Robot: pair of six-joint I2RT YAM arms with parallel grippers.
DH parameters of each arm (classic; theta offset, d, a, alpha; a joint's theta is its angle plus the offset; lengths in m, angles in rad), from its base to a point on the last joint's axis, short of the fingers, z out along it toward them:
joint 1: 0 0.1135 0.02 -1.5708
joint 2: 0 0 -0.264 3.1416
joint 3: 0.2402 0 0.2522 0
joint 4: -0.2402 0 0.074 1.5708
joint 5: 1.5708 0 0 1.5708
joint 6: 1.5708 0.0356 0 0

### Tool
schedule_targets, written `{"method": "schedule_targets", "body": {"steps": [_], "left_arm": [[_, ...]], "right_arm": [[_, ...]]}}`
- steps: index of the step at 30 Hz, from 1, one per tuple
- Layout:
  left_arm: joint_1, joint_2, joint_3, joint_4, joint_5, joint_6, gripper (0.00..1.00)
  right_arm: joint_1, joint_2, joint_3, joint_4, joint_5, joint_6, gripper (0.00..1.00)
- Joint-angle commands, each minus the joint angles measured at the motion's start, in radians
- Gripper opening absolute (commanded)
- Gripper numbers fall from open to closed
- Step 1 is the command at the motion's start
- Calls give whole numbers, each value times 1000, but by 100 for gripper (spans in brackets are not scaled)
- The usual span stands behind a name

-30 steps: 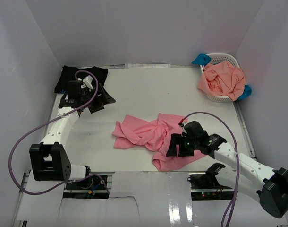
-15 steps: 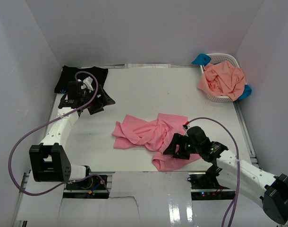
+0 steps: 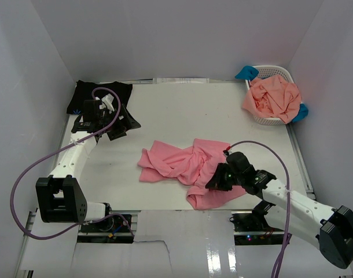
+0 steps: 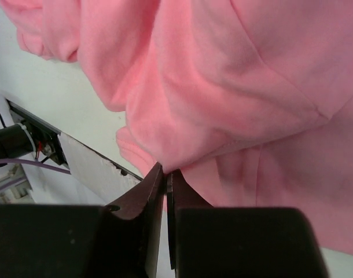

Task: Fold and stack the t-shirts
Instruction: Flatten out the tshirt

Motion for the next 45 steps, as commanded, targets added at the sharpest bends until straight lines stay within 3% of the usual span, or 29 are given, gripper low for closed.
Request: {"method": "schedule_targets", "body": {"steps": [1, 5, 9, 12, 17, 23, 25, 26, 28, 29, 34, 41, 45], "left_arm": [[-6, -22, 15, -3, -5, 13, 98], [-6, -10, 27, -3, -2, 12, 98], [-6, -11, 33, -4, -7, 12, 98], [-6, -21, 30, -6, -19, 15, 98], [-4, -13, 27, -6, -19, 16, 98], [-6, -4, 30, -6, -23, 16, 98], [-6, 4, 33, -6, -22, 16, 98], [-7, 7, 34, -6, -20, 16, 98], [-9, 13, 36, -4, -19, 16, 98], [-9, 16, 41, -4, -17, 16, 98], [-10, 18, 47, -11, -20, 21, 98], [-12, 19, 53, -26, -34, 33, 98], [-13, 21, 53, -26, -33, 32, 98]], "right_arm": [[2, 36, 153, -42, 87, -95, 8], [-1, 178, 407, -107, 118, -226, 8], [19, 317, 573, -122, -48, -298, 8], [82, 390, 554, -188, -65, -330, 8], [105, 443, 252, -228, -143, -361, 8], [116, 392, 268, -550, 71, -344, 9], [117, 375, 316, -634, 179, -335, 18], [116, 369, 342, -665, 202, -335, 28], [116, 361, 409, -691, 263, -344, 59], [114, 364, 450, -693, 283, -347, 65], [99, 400, 570, -690, 358, -356, 66], [-117, 427, 555, -513, 314, -450, 63], [-330, 386, 480, -371, 142, -448, 59]]}}
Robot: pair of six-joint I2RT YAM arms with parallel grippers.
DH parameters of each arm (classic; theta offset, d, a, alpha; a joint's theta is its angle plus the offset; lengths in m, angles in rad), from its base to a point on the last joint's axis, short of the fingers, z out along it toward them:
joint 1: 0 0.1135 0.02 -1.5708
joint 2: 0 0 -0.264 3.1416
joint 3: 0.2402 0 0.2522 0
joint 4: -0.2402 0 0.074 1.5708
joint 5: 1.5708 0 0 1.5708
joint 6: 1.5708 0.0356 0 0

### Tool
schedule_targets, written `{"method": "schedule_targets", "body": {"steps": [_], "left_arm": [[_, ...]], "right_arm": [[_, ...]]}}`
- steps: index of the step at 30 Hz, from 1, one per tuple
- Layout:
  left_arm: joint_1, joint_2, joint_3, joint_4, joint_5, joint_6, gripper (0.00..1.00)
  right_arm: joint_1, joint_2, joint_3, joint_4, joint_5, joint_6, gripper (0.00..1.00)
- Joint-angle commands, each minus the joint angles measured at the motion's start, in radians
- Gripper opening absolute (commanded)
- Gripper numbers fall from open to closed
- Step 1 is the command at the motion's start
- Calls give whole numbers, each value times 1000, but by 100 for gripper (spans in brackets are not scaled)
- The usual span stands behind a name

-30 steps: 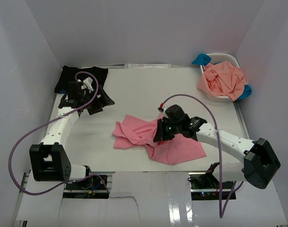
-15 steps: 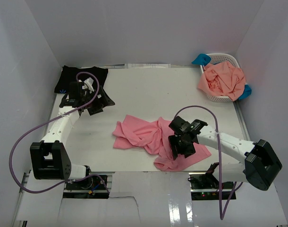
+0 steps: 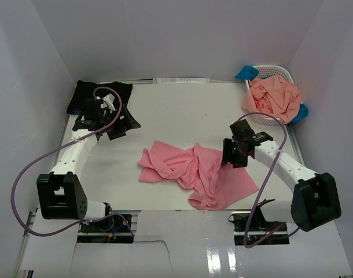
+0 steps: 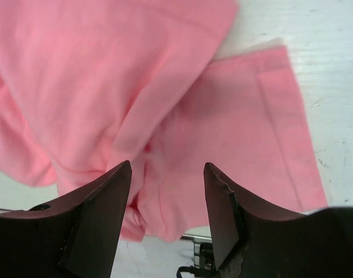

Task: Fold and stack the t-shirts
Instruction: Flatten out the tshirt

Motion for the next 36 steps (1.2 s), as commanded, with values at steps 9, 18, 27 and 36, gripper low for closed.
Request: {"method": "schedule_targets", "body": {"steps": [9, 18, 27, 36], "left_arm": [[-8, -5, 23, -10, -1, 13, 98], [-8, -9, 15, -7, -7, 18, 98], [-8, -9, 18, -8, -11, 21, 98], [-8, -6, 20, -8, -9, 22, 98]], "right_arm": [[-302, -12, -184, 372, -441, 126, 49], [-379, 28, -213, 483, -486, 182, 46], [-417, 81, -206, 491, -462, 151, 48], [-433, 144, -197, 535, -425, 150, 49]]}}
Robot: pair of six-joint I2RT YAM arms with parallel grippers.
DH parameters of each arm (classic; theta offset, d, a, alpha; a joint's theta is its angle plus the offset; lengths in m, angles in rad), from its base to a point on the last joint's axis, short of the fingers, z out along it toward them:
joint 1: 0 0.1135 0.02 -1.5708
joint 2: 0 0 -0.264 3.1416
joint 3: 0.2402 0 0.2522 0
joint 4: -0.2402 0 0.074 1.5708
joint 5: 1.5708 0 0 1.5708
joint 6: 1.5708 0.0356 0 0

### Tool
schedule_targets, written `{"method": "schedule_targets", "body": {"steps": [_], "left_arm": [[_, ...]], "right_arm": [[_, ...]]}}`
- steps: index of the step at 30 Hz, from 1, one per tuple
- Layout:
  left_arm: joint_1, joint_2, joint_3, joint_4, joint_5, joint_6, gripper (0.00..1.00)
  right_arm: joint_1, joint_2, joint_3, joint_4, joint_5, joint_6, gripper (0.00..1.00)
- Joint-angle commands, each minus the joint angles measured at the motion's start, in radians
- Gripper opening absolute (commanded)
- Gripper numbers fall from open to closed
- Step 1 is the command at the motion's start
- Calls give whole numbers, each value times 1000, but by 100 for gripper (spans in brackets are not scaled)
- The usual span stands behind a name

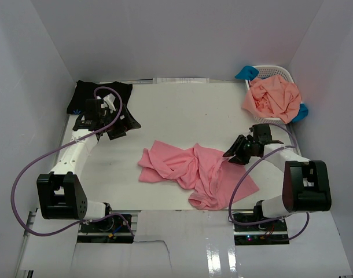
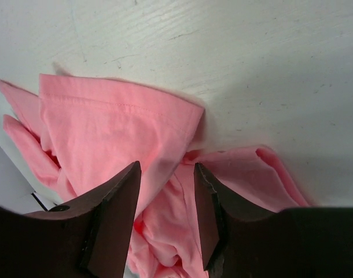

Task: Fold and stack the t-shirts
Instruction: Flatten out the tshirt

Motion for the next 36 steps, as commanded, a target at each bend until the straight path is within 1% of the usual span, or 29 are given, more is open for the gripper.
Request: {"method": "schedule_targets", "body": {"steps": [1, 5, 7, 8, 9, 11, 13, 14, 19, 20, 23, 24, 25, 26, 27, 28, 30, 31, 34, 36], "left_arm": [[-3, -7, 21, -6, -8, 14, 98], [-3, -8, 23, -11, -11, 15, 98], [-3, -10, 24, -14, -14, 17, 98], [-3, -10, 23, -14, -16, 17, 98], [-3, -10, 24, -16, -16, 17, 98], [-3, -11, 23, -16, -16, 15, 98], [-3, -11, 23, -19, -17, 17, 98], [-3, -10, 23, -17, -17, 15, 98], [-3, -4, 21, -17, -14, 14, 98], [-3, -1, 20, -17, -11, 12, 98], [-11, 19, 24, -19, -1, 15, 98], [-23, 28, 30, -17, 4, 17, 98], [-29, 51, 35, -20, 9, 21, 98], [-37, 65, 41, -22, 12, 26, 98], [-60, 79, 56, -28, 10, 32, 98], [-72, 113, 67, -32, 6, 44, 98], [-111, 165, 102, -55, -13, 69, 98], [-123, 165, 113, -56, -20, 69, 98], [-158, 245, 154, -72, -31, 75, 98], [-172, 300, 168, -75, -11, 60, 98]], "right_arm": [[-6, 33, 21, 51, 15, -11, 49], [-8, 79, 32, 69, 22, -17, 48], [-8, 102, 32, 97, 20, -14, 46], [-8, 108, 32, 106, 21, -13, 36], [-8, 109, 32, 114, 26, -8, 33], [-9, 117, 49, 117, 55, -10, 30], [-8, 125, 78, 120, 61, -19, 21], [-8, 131, 87, 129, 58, -19, 8], [6, 171, 204, 142, -9, -52, 8], [12, 195, 295, 123, -15, -71, 8], [35, 265, 464, 62, -80, -125, 8], [40, 287, 586, 42, -112, -137, 8], [52, 304, 653, 14, -141, -146, 8], [56, 334, 720, -21, -134, -166, 8], [64, 345, 844, -89, -118, -181, 8], [72, 361, 900, -120, -69, -197, 8], [70, 378, 1009, -173, -26, -235, 8], [69, 387, 1038, -191, -17, -235, 8], [66, 424, 1119, -271, 27, -281, 8], [55, 418, 1114, -280, 69, -289, 8]]}}
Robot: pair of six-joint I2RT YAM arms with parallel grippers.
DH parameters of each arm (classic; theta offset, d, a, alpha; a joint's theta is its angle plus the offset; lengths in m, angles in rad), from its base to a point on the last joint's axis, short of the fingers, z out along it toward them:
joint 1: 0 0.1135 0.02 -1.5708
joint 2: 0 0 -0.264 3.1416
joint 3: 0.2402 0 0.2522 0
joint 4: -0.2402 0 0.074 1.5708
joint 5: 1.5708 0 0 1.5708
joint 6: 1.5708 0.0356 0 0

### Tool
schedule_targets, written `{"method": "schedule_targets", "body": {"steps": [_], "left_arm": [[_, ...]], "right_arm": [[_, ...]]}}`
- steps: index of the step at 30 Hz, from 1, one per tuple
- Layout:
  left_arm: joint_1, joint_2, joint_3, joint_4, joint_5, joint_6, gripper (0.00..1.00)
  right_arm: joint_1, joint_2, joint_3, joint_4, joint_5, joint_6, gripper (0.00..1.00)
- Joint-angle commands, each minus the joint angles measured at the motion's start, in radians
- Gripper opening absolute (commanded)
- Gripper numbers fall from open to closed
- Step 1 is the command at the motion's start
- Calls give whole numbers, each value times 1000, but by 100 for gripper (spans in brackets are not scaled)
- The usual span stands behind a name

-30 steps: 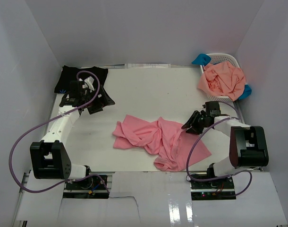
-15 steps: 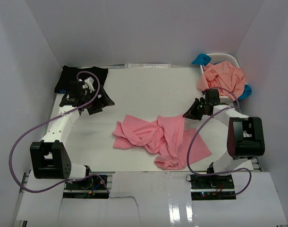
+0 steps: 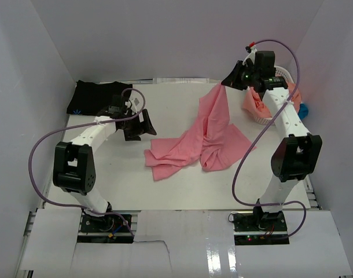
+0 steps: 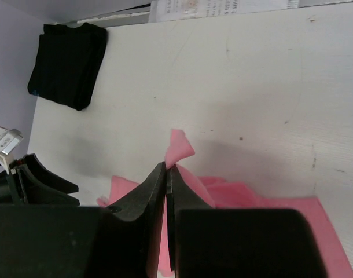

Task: Fold and stack the t-shirts
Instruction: Flatten out the tshirt

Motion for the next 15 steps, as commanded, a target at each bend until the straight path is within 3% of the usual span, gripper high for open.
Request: {"method": "schedule_targets", "body": {"steps": [1, 6, 15], "left_arm": [[-24, 43, 57, -22, 30, 6, 98], [-53, 97, 74, -72, 36, -16, 97], [-64, 28, 11, -95, 24, 5, 87]], "right_arm": [[-23, 14, -13, -105, 103, -58, 8], [-39, -5, -75, -78, 100, -66, 8], [-39, -5, -136, -38, 83, -69, 8]]}}
